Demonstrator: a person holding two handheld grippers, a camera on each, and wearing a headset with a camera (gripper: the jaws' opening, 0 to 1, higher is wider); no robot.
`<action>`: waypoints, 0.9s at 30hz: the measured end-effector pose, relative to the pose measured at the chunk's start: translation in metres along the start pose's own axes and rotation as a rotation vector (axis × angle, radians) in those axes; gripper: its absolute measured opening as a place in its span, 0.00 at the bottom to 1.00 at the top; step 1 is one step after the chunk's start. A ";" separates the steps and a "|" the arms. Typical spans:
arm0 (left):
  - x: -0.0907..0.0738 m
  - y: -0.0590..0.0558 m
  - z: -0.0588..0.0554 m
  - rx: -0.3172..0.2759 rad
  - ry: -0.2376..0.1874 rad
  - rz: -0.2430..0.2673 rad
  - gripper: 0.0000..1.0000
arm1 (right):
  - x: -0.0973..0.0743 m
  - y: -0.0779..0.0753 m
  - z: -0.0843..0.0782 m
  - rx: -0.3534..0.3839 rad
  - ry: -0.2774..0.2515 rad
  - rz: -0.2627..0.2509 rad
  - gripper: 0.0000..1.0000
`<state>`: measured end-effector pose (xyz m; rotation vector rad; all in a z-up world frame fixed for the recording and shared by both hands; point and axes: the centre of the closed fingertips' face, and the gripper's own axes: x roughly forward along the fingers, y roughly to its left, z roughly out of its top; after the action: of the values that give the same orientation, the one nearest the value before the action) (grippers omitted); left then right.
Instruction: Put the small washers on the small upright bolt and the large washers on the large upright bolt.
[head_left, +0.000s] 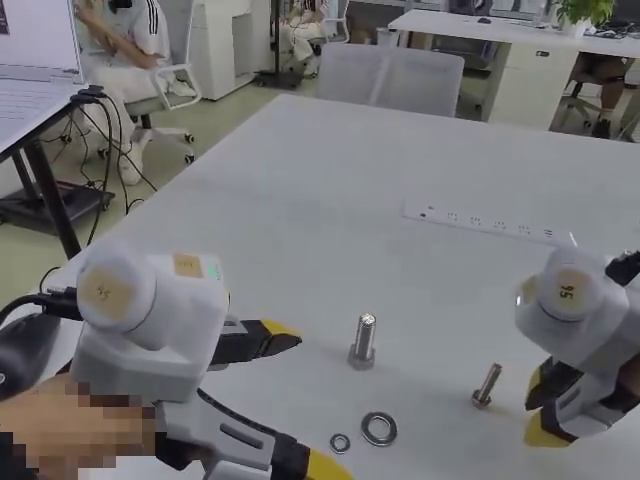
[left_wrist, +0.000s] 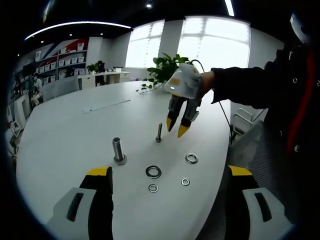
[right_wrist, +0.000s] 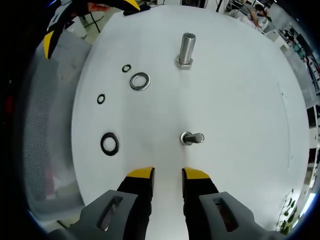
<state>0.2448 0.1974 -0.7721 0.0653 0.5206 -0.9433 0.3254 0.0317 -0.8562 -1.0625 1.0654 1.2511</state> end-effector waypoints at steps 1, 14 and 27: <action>0.000 -0.001 0.000 0.001 -0.001 0.000 0.93 | 0.000 0.002 0.001 -0.001 -0.002 0.002 0.24; -0.002 -0.006 0.005 0.016 -0.009 0.004 0.93 | 0.003 0.041 0.020 -0.061 -0.026 0.046 0.24; -0.009 -0.010 0.008 0.026 -0.021 0.014 0.93 | 0.005 0.070 0.046 -0.156 -0.022 0.068 0.24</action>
<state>0.2357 0.1958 -0.7595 0.0823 0.4877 -0.9360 0.2570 0.0797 -0.8539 -1.1354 1.0070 1.4165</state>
